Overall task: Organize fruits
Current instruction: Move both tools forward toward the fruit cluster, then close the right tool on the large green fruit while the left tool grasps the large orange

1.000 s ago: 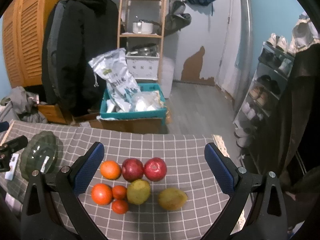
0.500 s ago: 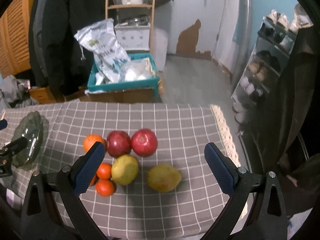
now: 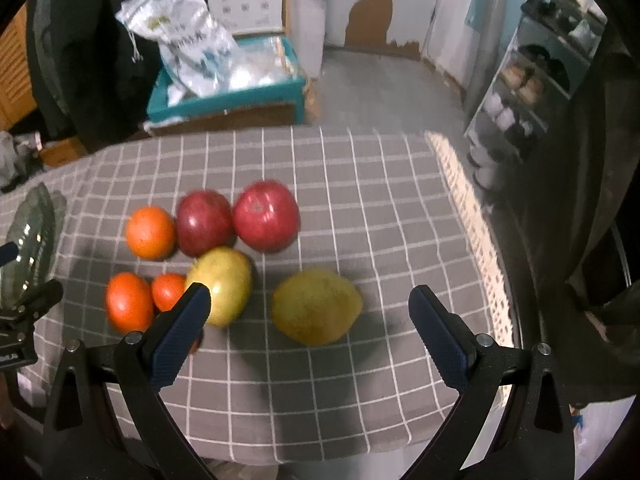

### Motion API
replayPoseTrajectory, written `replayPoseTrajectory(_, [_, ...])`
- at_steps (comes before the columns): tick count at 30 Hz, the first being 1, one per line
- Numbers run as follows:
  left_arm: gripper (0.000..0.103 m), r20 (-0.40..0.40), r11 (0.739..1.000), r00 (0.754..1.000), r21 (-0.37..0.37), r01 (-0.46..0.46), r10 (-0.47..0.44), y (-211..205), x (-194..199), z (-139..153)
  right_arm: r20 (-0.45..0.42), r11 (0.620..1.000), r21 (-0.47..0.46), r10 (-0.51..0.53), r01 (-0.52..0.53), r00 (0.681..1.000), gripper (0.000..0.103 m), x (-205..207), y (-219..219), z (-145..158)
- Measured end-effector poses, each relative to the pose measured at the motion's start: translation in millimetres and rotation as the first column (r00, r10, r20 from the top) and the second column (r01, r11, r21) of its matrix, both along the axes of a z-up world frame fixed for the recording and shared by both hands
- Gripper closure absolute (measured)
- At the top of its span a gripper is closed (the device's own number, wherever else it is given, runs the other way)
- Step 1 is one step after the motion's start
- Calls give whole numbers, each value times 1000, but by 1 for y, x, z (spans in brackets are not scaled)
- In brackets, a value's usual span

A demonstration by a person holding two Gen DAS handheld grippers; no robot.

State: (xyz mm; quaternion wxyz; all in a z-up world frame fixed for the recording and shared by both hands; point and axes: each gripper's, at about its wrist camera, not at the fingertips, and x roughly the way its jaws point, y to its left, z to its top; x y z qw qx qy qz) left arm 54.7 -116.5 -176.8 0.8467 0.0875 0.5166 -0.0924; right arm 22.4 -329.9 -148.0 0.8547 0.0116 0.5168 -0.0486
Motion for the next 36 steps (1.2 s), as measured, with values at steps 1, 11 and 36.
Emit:
replayPoseTrajectory(1, [1, -15, 1000, 1000, 3, 1, -1, -2, 1, -5, -22, 1000, 7, -2, 2, 1000, 5, 1, -2, -7])
replayPoseTrajectory(11, [1, -107, 1000, 994, 4, 27, -27, -16, 7, -46, -129, 1000, 9, -4, 5, 992, 5, 6, -8, -41])
replayPoseTrajectory(36, [3, -207, 994, 975, -95, 62, -81, -37, 22, -79, -247, 999, 45, 25, -14, 969, 12, 44, -13, -103])
